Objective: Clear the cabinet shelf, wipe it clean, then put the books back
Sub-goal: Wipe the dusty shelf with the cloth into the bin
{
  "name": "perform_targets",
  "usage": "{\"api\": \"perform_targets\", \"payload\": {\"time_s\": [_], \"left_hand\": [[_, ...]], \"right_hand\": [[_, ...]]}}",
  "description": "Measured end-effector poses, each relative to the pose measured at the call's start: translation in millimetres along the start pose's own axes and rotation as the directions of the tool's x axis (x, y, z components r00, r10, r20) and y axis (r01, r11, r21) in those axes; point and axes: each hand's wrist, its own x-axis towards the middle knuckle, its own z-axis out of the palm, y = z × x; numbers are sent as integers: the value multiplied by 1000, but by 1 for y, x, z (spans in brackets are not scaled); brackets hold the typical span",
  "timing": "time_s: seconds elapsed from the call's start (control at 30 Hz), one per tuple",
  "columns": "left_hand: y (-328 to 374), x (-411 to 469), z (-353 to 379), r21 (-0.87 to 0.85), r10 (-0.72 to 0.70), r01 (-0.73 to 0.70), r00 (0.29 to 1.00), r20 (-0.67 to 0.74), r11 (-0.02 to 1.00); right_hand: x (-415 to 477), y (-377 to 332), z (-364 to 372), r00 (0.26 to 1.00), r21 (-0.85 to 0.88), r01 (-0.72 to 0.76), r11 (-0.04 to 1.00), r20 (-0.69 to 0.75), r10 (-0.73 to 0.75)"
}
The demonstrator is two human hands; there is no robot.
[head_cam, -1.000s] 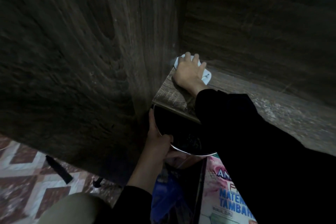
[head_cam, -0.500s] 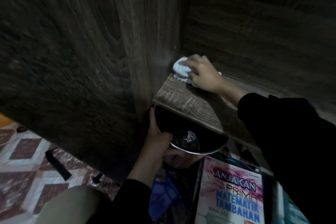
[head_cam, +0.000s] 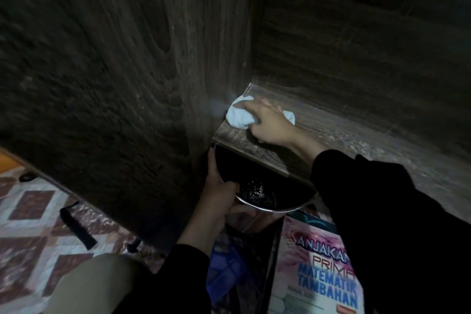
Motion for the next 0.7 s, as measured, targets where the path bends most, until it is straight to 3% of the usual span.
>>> {"api": "perform_targets", "payload": {"time_s": [0.07,0.13,0.2,0.27,0.33,0.43,0.5,0.6,0.7], "left_hand": [[0,-1,0,5,15,-15,1000,0,1000],[0,-2,-1,4,11,-11,1000,3,1000],[0,-2,-2,8,-3,3,1000,2,1000],[-2,0,-4,6,-12,12,1000,6,1000],[-4,1,-4,4,-17,17,1000,4,1000],[-7,5,-5,30,18,-17,1000,-20,999],[-8,7,-6,44,30,-28,999,-37,999],[-6,4,-5,21,13,-13,1000,-11,1000],[-7,3,-4,49,95,-94,995,-30,994]], "right_hand": [[-15,-3,-3,992,39,99,994,73,-102],[-21,-2,-9,988,204,69,977,120,-95],[-17,6,-13,998,445,-61,893,38,49],[-2,20,-14,973,507,-123,853,-105,203],[10,23,-9,955,421,-158,893,-166,247],[25,7,3,975,94,-190,977,-95,199],[21,-7,6,978,24,-198,980,-59,199],[-1,-11,11,999,-35,-36,999,-13,35],[-25,-12,15,990,-72,137,988,41,-134]]}}
